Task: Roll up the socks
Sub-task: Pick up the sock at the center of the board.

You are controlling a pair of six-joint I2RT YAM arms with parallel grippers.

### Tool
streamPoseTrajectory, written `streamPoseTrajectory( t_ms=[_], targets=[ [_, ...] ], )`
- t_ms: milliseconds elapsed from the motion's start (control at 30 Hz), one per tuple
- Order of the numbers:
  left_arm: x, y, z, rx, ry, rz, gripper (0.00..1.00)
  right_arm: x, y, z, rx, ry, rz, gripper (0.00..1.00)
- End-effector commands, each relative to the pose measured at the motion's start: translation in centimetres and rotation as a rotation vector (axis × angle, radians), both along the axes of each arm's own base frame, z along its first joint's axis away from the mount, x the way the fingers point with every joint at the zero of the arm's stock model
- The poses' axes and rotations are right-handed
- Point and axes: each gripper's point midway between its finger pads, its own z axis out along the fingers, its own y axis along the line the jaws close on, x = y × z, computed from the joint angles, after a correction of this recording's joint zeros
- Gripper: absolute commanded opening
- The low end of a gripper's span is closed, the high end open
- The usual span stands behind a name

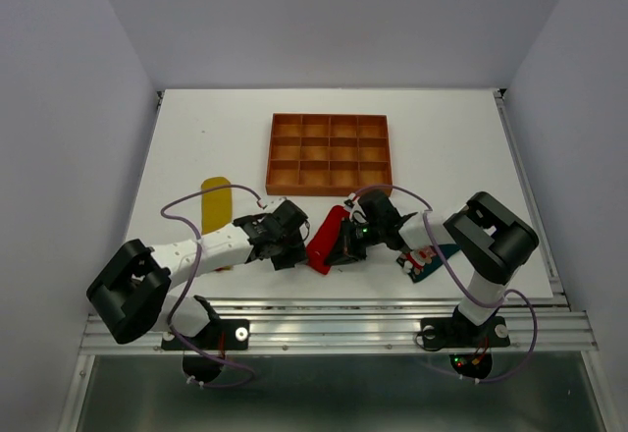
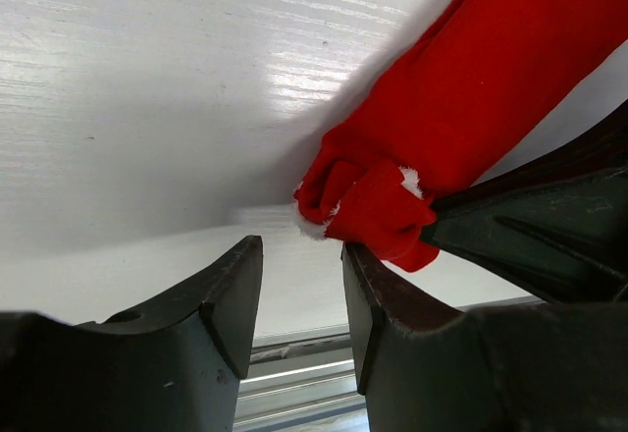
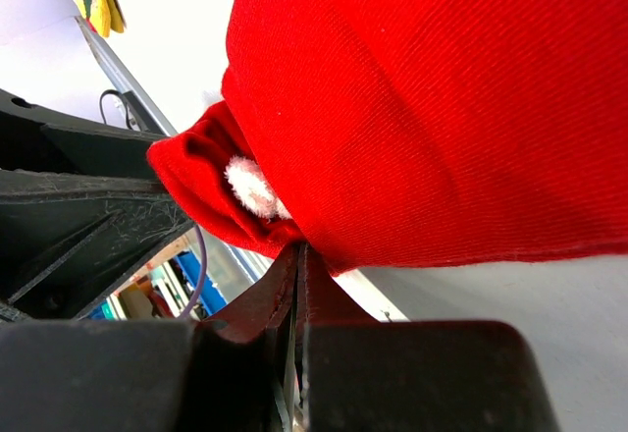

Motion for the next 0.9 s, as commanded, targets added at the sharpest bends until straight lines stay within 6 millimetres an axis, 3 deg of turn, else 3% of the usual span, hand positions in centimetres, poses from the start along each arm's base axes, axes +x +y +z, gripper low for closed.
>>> streamPoseTrajectory(
  t_ms=[0,867],
  targets=[
    [1.2,-0.5,0.9,-0.006,-0.035,0.004,0.49,-0.7,-3.8,-5.5,-0.248,0.022,-0.054,0.01],
    [2.4,-0.8,2.2,-0.098,-0.068,0.033,0.49,-0.7,-4.1,-5.8,-0.271,0.016,-0.043,0.01]
  ],
)
